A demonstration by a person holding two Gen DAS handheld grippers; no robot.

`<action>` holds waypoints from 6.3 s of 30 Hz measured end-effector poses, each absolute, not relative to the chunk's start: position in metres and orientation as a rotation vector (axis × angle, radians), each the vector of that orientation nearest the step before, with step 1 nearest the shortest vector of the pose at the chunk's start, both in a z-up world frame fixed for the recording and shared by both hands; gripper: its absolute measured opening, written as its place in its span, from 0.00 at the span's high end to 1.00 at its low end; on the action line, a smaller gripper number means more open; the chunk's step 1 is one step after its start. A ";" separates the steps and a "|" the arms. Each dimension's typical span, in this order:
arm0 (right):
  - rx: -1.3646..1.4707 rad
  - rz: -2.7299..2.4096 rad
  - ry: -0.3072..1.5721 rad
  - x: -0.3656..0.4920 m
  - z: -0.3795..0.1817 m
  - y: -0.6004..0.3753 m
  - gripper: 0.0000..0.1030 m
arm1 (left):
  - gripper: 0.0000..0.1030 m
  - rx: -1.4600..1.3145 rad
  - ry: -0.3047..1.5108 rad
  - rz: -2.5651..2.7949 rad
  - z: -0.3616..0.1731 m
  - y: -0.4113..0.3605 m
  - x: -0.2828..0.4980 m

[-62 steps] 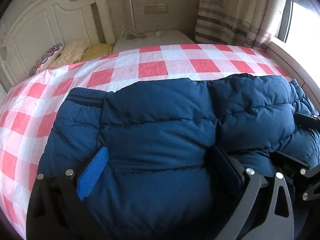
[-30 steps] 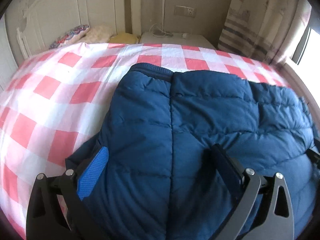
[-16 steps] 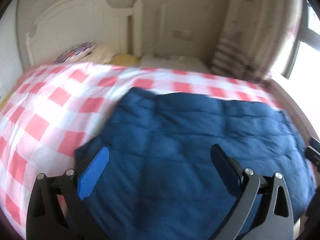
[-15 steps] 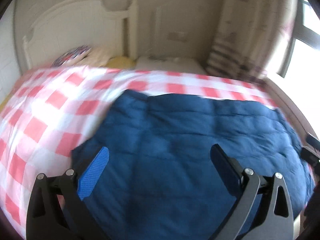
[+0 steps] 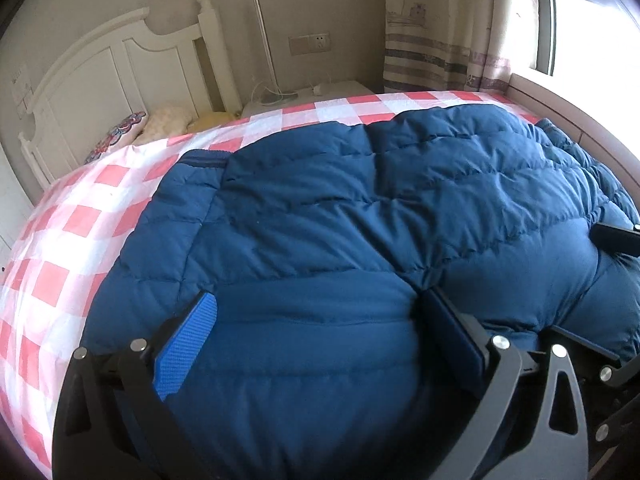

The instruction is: Fold large clothes

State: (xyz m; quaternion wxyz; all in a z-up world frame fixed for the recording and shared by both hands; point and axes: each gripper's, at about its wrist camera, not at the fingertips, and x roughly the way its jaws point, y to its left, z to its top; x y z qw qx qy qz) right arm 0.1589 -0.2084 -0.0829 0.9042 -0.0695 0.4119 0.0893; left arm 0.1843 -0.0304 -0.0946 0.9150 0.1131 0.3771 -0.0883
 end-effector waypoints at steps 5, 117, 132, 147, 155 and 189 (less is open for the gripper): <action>-0.117 0.200 0.879 0.152 -0.073 -0.215 0.05 | 0.02 0.180 0.813 -0.230 -0.088 -0.021 0.185; 0.706 0.140 0.425 -0.002 -0.076 -0.350 0.63 | 0.02 0.400 0.827 -0.105 -0.070 -0.123 0.290; 0.613 0.143 0.409 0.015 -0.041 -0.329 0.63 | 0.03 0.318 0.719 -0.340 -0.082 -0.055 0.092; -0.325 0.307 0.312 0.076 0.026 -0.015 0.63 | 0.03 -0.226 0.444 -0.043 -0.008 0.208 0.014; -0.979 0.327 0.373 0.083 -0.112 0.123 0.55 | 0.02 -0.364 0.511 0.006 -0.016 0.281 0.012; -0.590 0.370 0.354 0.002 -0.094 -0.030 0.10 | 0.83 -0.352 0.929 -0.633 -0.044 0.170 0.204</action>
